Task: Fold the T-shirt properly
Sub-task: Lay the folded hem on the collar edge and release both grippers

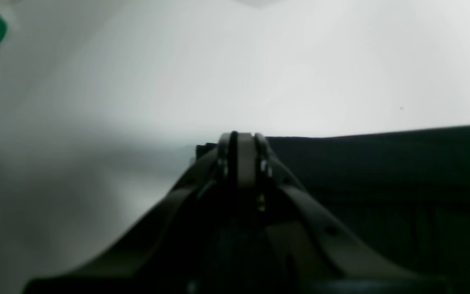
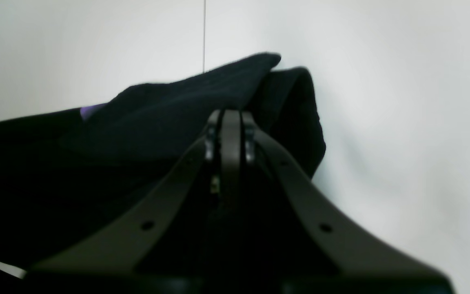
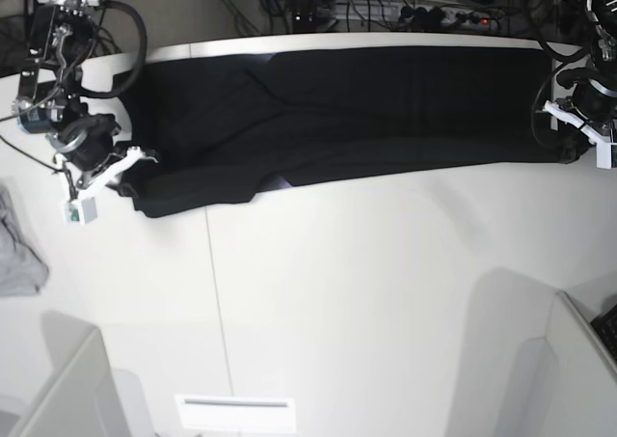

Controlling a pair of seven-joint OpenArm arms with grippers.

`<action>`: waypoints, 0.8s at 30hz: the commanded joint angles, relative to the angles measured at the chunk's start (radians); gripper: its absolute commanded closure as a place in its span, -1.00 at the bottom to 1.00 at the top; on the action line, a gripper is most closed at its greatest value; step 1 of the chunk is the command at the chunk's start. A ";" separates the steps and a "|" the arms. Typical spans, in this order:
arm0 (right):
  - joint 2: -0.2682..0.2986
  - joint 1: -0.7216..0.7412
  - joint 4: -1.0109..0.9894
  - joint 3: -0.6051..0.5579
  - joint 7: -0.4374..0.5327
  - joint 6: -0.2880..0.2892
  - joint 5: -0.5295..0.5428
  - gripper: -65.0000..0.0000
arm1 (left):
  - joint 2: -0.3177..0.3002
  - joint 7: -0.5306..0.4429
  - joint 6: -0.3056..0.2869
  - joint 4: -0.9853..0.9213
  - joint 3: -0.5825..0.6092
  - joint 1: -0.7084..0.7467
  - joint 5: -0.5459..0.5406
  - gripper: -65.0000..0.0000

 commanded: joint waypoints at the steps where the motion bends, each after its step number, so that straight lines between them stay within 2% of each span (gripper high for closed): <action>1: 0.013 -0.003 0.028 0.014 0.019 0.005 0.004 1.00 | -0.016 -0.018 0.001 0.021 -0.009 0.012 -0.013 1.00; 9: 0.012 -0.067 0.045 0.022 0.019 0.005 0.005 1.00 | -0.016 -0.018 0.001 0.022 -0.010 0.046 -0.017 1.00; 17: 0.012 -0.102 0.054 0.022 0.019 0.005 0.007 1.00 | -0.016 -0.018 0.001 0.021 -0.010 0.088 -0.084 1.00; 24: 0.013 -0.128 0.063 0.077 0.017 0.005 0.103 1.00 | -0.016 -0.018 0.001 0.017 -0.010 0.095 -0.081 1.00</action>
